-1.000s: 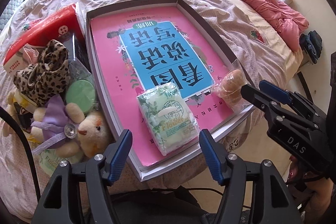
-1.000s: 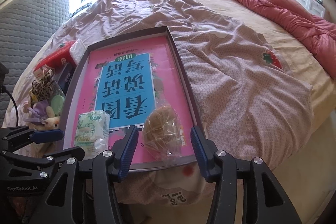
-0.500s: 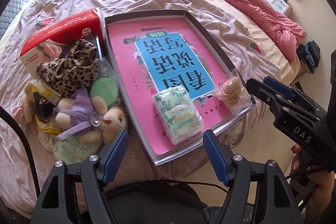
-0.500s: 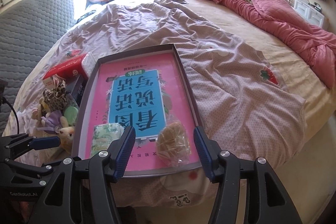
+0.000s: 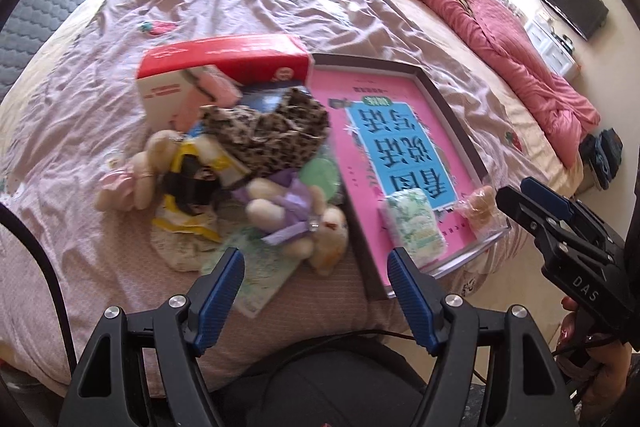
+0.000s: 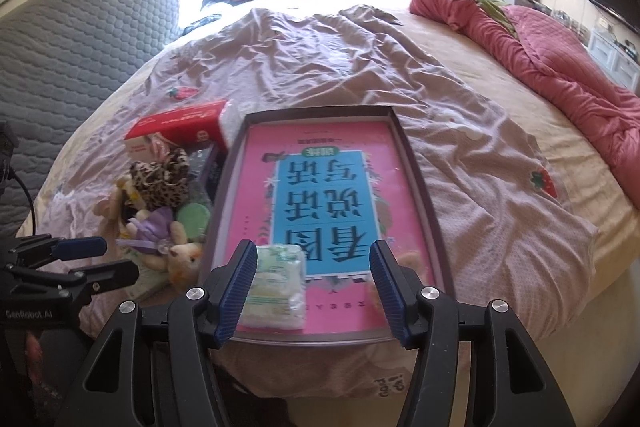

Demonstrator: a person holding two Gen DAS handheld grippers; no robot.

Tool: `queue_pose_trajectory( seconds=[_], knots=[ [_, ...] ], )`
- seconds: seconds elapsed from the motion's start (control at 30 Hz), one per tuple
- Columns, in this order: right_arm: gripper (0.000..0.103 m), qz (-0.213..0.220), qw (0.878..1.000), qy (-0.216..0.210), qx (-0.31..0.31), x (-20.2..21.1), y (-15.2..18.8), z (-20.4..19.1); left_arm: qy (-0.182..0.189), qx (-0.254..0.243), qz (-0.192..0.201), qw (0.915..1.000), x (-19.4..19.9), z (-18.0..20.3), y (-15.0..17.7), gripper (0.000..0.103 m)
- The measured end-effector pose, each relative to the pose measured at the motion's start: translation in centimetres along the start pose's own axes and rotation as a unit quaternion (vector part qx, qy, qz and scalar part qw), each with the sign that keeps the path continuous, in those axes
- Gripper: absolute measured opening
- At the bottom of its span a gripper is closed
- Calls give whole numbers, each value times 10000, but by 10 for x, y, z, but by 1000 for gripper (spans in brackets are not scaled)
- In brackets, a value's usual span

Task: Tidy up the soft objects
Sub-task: 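Move both tools back toward the pile of soft toys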

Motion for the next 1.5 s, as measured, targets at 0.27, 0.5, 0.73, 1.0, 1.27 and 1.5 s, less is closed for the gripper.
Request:
queue_pose_trajectory(
  seconds=[0.27,0.5,0.73,1.0,1.27,1.5],
  knots=[
    [72,11,9987,-139,486,-1,-5,-50,-202,400,182,9988,14,-54,11,73],
    [72,-120,9933,-249,1122,-15,-2,-104,-253,832,201,9960,16,-105,22,73],
    [72,-314,9850,-126,1691,-46,-1,-149,-239,1132,149,9932,10,-138,22,73],
    [72,-418,9798,229,1944,-81,-8,-169,-254,1194,63,9925,-10,-160,2,74],
    [71,-573,9821,253,1776,-98,-16,-164,-461,924,-30,9946,-27,-172,-29,74],
    [51,-590,9834,82,1713,-102,-18,-159,-538,570,-177,9968,-42,-174,-49,74]
  ],
)
Point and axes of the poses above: each gripper's, at about its wrist camera, not at the fingertips, and x roughly against the way its jaws point, z to its right, y to its underside, the point moved 5 cm from there along -x, roughly the way its jaws point, and after that the axes turned 15 degrees about -z, right-handed, at the moved point
